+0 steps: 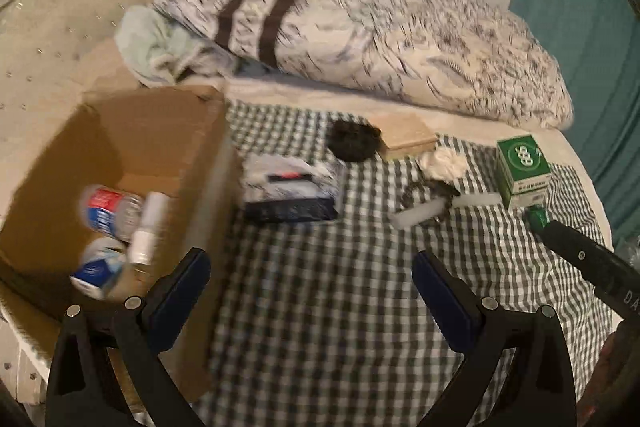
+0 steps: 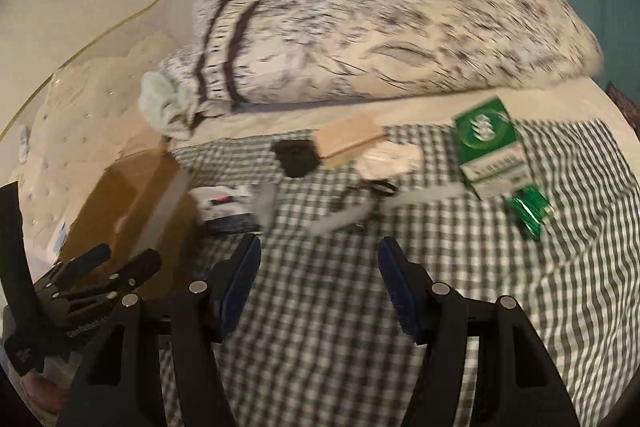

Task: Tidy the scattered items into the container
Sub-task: 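Move both open tools back over the remaining items on the sheet, then grasp the floral tissue pack with the left tool while the right tool grasps the green packet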

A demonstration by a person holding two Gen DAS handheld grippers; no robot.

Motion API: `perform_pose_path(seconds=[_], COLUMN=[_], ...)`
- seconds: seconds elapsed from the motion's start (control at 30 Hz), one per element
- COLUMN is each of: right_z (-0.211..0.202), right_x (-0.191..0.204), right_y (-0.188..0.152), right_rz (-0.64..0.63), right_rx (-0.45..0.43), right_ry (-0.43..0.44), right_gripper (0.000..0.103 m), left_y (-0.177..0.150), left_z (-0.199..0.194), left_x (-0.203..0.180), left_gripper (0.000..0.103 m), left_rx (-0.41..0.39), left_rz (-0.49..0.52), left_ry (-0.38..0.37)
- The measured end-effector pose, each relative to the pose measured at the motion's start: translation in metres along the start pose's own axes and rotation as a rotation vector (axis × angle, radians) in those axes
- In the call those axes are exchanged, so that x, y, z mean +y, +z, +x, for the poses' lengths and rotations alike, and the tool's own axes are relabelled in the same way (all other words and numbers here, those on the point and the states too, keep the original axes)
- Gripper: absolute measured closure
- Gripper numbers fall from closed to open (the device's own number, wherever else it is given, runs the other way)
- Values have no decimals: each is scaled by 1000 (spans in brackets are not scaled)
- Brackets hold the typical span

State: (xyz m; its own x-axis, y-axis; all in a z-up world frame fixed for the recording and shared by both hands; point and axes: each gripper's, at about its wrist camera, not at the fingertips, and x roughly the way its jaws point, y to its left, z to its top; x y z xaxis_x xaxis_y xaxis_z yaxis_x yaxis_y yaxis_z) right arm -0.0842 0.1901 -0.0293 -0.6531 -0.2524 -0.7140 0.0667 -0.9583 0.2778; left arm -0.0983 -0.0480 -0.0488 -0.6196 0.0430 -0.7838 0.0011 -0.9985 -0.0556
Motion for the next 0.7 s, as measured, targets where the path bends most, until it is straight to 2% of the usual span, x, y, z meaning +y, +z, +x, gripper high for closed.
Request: perform_pose_path(seconds=[0.23, 0.6, 0.7], right_z=[20, 47, 57], right_x=[-51, -126, -140], right_y=[0, 4, 3], right_rz=[63, 169, 184], right_rx=[27, 38, 51], right_ry=[-94, -291, -325], right_gripper=[42, 42, 42], left_y=[6, 25, 28], left_z=[50, 128, 142], left_x=[-14, -25, -20], left_gripper=[0, 0, 0], left_rx=[58, 49, 67], left_rz=[-33, -41, -77], left_ry=[6, 148, 136])
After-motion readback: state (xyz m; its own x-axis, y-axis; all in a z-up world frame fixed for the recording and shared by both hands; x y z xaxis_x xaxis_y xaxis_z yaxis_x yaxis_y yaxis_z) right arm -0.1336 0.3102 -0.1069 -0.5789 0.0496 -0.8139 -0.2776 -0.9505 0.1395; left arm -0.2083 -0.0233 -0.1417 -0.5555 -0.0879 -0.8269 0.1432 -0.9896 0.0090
